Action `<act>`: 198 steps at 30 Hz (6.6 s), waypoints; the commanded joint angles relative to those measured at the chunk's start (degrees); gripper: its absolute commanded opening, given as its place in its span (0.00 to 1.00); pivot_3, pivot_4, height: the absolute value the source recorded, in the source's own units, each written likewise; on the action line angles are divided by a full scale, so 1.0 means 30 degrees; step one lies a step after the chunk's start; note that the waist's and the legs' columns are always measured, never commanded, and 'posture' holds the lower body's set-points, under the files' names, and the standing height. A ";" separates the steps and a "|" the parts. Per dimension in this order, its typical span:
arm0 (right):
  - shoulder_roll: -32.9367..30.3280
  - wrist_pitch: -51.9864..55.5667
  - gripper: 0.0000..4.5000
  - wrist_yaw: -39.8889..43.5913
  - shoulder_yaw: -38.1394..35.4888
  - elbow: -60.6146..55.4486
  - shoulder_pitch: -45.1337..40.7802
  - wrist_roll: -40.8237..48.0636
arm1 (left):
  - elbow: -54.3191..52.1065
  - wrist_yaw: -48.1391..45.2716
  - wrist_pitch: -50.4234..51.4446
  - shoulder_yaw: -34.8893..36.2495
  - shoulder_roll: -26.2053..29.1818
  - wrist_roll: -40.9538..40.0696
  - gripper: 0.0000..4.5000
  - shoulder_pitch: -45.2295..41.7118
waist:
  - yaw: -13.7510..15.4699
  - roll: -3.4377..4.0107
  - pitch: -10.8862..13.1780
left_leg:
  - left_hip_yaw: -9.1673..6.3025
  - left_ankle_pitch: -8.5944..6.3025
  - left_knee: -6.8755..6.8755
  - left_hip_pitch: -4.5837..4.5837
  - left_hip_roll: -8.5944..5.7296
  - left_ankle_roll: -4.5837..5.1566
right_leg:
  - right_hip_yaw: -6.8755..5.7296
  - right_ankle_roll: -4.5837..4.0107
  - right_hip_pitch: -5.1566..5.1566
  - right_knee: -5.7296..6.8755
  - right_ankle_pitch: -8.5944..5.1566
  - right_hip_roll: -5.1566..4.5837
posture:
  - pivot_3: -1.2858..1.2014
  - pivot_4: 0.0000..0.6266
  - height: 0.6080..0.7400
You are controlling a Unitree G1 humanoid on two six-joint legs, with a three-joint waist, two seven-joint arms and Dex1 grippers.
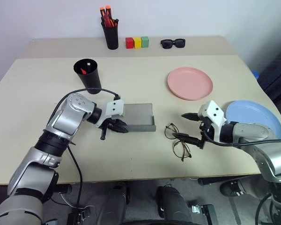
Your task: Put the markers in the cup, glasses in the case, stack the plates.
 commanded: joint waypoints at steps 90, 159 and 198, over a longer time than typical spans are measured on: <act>0.6195 -0.3584 0.77 0.2094 0.7014 0.4464 -1.0026 -0.5752 | -0.4969 1.5712 0.0627 0.8314 -0.2562 -0.7048 0.03 0.6506 | 0.0003 0.0050 -0.0023 | 0.0051 -0.0008 -0.0045 0.0009 -0.0070 -0.0002 | -0.0020 0.0004 -0.0038 -0.0002 0.0005 0.0014 | 0.52 0.24 1.00; -0.1493 -1.3140 0.01 -0.5323 -0.0608 0.7283 -0.2517 -1.4111 | -0.9517 1.0262 -0.1402 0.2066 -0.4994 -0.7683 0.02 0.8721 | 0.0415 0.0096 -0.0020 | 0.0127 -0.0007 -0.0018 0.0037 -0.0056 0.0010 | 0.0037 -0.0046 0.0020 -0.0020 -0.0037 0.0002 | 0.52 0.24 1.00; -0.0411 -0.9851 0.99 -0.2625 -0.2430 0.2739 0.4023 -1.1377 | -0.6864 0.9531 -0.2754 0.0435 -0.5533 -0.6004 0.02 0.7349 | 0.0388 0.0203 -0.0087 | 0.0184 -0.0020 0.0026 0.0047 -0.0014 0.0032 | 0.0070 -0.0058 0.0044 -0.0053 -0.0050 -0.0016 | 0.52 0.24 1.00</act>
